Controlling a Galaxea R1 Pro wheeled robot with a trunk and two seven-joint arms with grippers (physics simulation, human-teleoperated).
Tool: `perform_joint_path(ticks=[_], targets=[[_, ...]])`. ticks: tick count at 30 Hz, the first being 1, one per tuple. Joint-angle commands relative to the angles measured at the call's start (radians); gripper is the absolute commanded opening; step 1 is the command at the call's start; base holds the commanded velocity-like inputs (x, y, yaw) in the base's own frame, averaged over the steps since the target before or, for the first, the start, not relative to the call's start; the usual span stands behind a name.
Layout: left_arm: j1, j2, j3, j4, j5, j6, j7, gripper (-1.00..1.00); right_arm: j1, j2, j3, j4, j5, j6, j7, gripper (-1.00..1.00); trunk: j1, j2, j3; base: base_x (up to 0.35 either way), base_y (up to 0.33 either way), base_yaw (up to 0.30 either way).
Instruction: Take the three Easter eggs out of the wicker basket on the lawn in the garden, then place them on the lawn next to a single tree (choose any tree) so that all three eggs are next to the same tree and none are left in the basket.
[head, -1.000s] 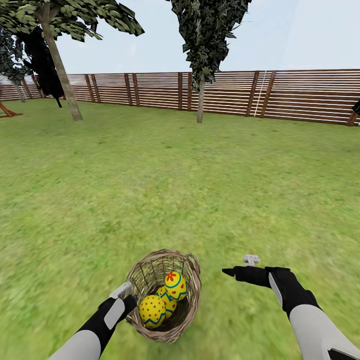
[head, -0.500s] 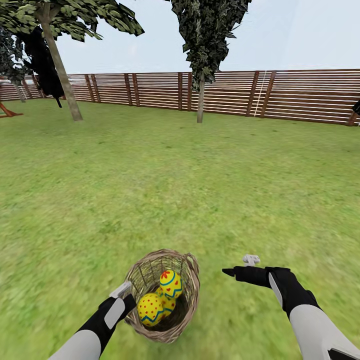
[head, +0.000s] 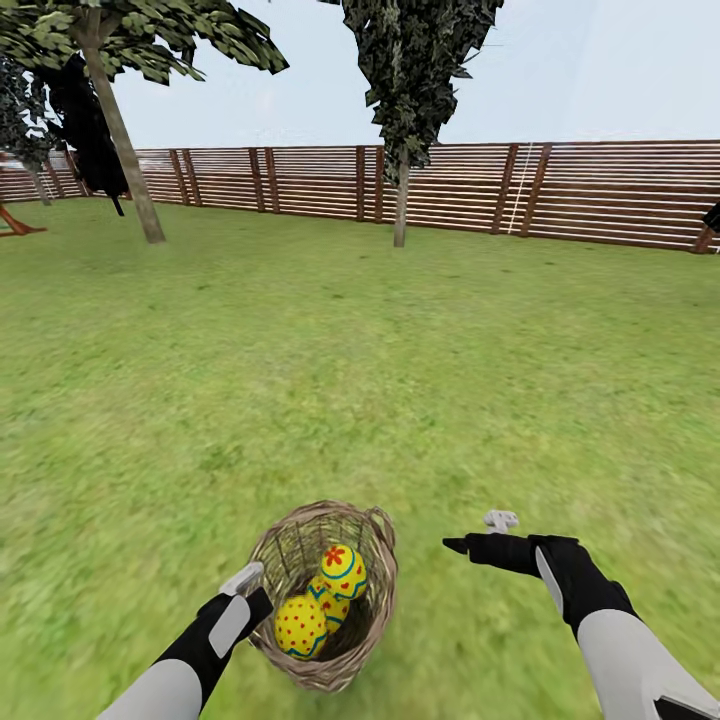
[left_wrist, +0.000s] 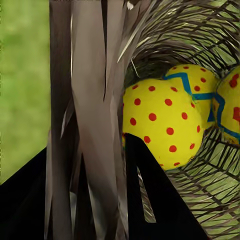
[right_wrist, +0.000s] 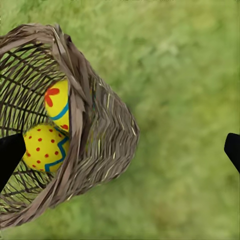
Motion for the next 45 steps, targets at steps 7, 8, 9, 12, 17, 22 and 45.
perform_joint_path(ticks=[7, 8, 9, 12, 17, 22, 45], targets=[[0.000, 0.000, 0.001, -0.002, 0.012, 0.004, 0.006, -1.00, -0.001, 0.001, -0.007, 0.000, 0.010, 0.004, 0.008, 1.00, -0.027, 0.049, 0.021, 0.000, 0.000, 0.000], [0.000, 0.000, 0.001, -0.003, 0.012, 0.004, 0.006, -1.00, -0.001, 0.001, -0.007, 0.000, 0.010, 0.004, 0.008, 1.00, -0.031, 0.056, 0.024, 0.000, 0.000, 0.000], [0.000, 0.000, 0.000, -0.002, 0.012, 0.004, 0.006, -1.00, -0.001, 0.002, -0.007, 0.001, 0.010, 0.004, 0.008, 1.00, -0.035, 0.063, 0.027, 0.000, 0.000, 0.000], [0.000, 0.000, 0.000, -0.001, 0.012, 0.004, 0.006, -1.00, 0.000, 0.002, -0.007, 0.002, 0.010, 0.003, 0.008, 1.00, -0.046, 0.084, 0.037, 0.000, 0.000, 0.000], [0.000, 0.000, 0.000, 0.003, 0.012, 0.004, 0.006, -1.00, 0.000, 0.002, -0.005, 0.006, 0.017, -0.030, 0.006, 1.00, -0.065, 0.119, 0.052, 0.000, 0.000, 0.000], [0.000, 0.000, 0.000, 0.003, 0.012, 0.004, 0.006, -1.00, 0.001, 0.002, -0.005, 0.007, 0.018, -0.067, 0.007, 1.00, -0.085, 0.154, 0.068, 0.000, 0.000, 0.000], [0.000, 0.004, 0.000, 0.000, 0.012, 0.004, 0.006, -1.00, 0.002, -0.011, -0.007, -0.012, 0.021, -0.169, -0.081, 1.00, -0.173, 0.315, 0.137, 0.000, 0.000, 0.021]])
